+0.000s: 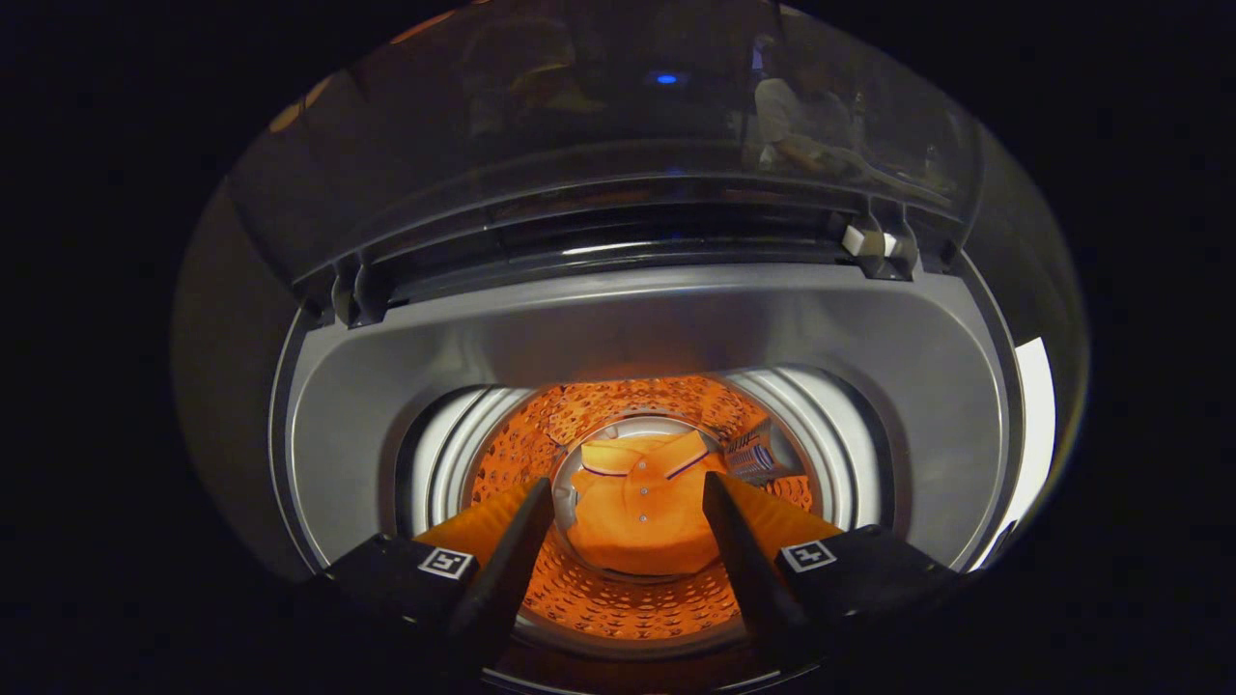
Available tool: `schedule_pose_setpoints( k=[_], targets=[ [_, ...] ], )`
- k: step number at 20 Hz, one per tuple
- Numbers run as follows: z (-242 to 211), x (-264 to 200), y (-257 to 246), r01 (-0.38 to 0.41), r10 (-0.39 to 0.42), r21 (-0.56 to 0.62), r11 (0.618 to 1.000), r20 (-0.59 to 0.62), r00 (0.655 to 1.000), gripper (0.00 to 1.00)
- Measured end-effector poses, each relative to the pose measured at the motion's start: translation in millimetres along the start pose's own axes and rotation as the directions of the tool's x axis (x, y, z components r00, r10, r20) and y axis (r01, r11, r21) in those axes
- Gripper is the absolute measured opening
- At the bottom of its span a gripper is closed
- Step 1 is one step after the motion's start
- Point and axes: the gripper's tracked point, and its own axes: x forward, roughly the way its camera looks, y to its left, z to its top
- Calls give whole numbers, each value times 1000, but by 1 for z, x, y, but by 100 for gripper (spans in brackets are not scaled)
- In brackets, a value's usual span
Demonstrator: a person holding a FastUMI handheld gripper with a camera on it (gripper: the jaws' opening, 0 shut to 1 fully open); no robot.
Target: Put the clothes into the washing machine and then close the washing machine lid.
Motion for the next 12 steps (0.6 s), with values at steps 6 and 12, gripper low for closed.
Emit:
schedule_pose_setpoints(
  k=[6, 12],
  targets=[
    [-8, -11, 4, -10, 10, -11, 1000, 20, 1000, 100],
    [9, -58, 10, -31, 34, -18, 999, 179, 983, 100]
  ],
)
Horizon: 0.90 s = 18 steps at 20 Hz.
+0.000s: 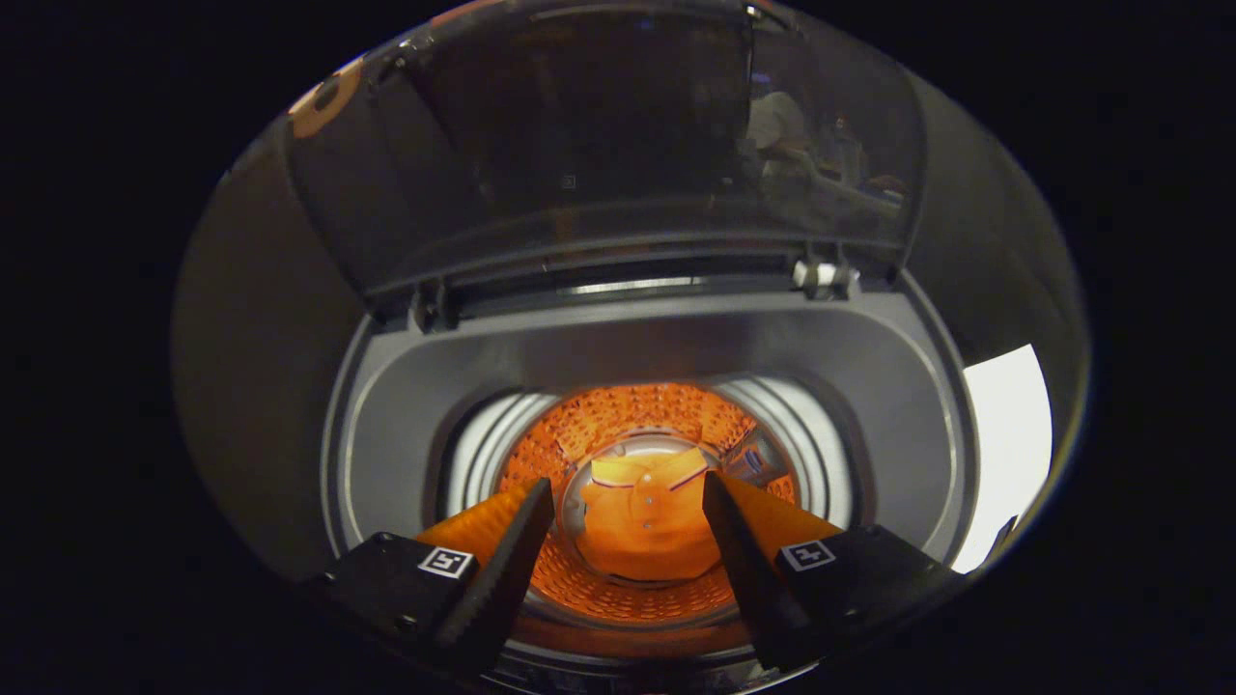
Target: Put the clothes into the washing machine and then close the washing machine lid.
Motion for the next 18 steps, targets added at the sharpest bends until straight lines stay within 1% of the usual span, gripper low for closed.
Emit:
schedule_pose_setpoints(
  k=[2, 5, 8, 11, 15, 18],
  targets=[
    [21, -28, 3, -20, 19, 4, 1000, 85, 996, 100],
    [61, -79, 10, -52, 47, 15, 999, 224, 973, 99],
    [108, -127, 11, -70, 63, 8, 998, 347, 936, 99],
    [156, -170, 14, -70, 74, -26, 997, 452, 889, 99],
    [214, -204, 27, -65, 100, -83, 994, 537, 838, 99],
    [258, -207, 33, -53, 105, -107, 993, 577, 810, 99]
  ],
)
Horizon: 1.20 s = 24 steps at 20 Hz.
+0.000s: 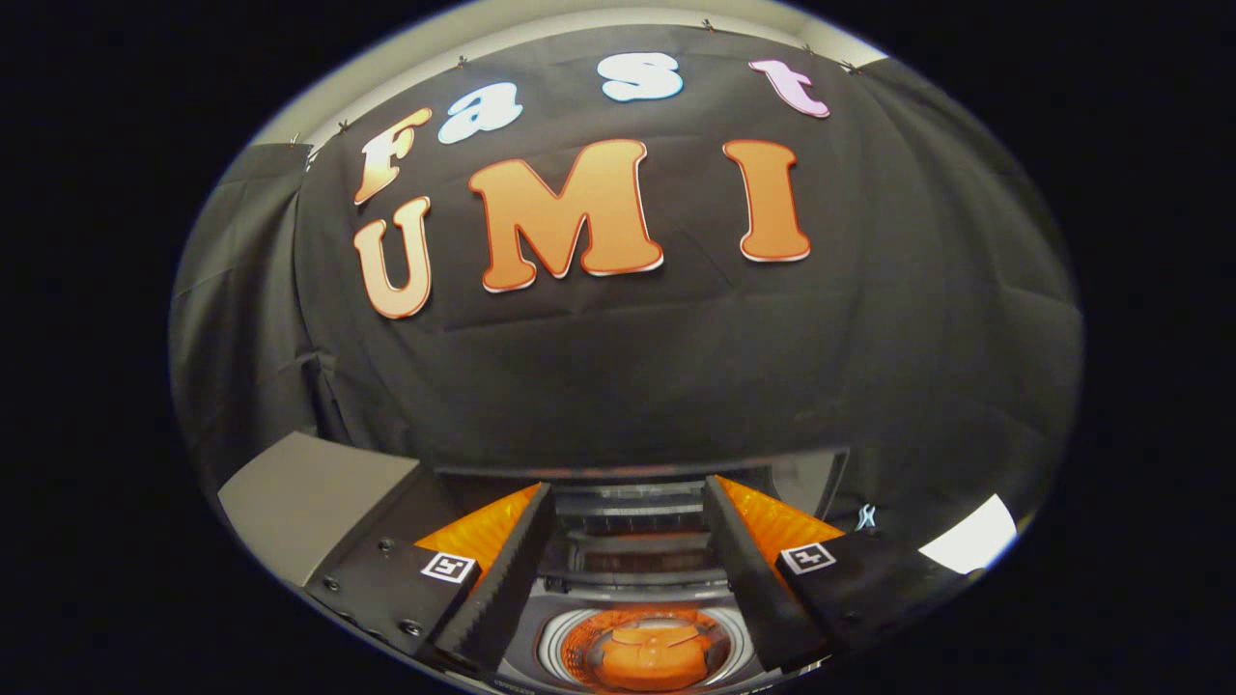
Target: Put the clothes into the washing machine and then close the washing machine lid.
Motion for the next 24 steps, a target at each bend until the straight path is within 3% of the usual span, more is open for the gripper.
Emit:
schedule_pose_setpoints(
  k=[4, 8, 15, 24],
  targets=[
    [39, 34, -8, 20, -20, -6, 1000, 36, 999, 99],
    [49, 78, -13, 48, -47, -30, 998, 31, 998, 99],
    [12, 127, -24, 86, -88, -23, 996, -96, 992, 99],
    [-26, 144, -39, 109, -118, -57, 992, -190, 975, 99]
  ],
)
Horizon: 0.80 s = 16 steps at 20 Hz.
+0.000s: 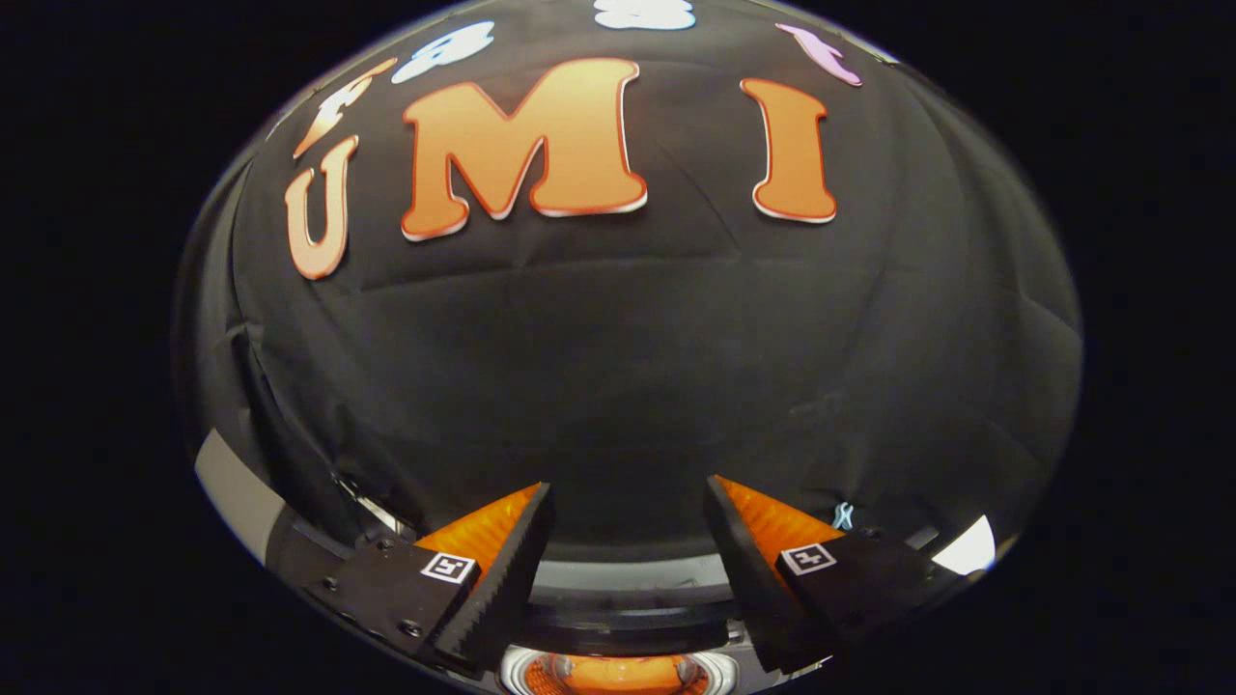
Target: Put the clothes into the washing machine and then close the washing machine lid.
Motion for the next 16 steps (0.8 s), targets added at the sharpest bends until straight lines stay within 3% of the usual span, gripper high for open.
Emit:
schedule_pose_setpoints(
  k=[16],
  targets=[
    [-24, -62, 1, 4, -6, 13, 1000, 126, 992, 100]
  ],
)
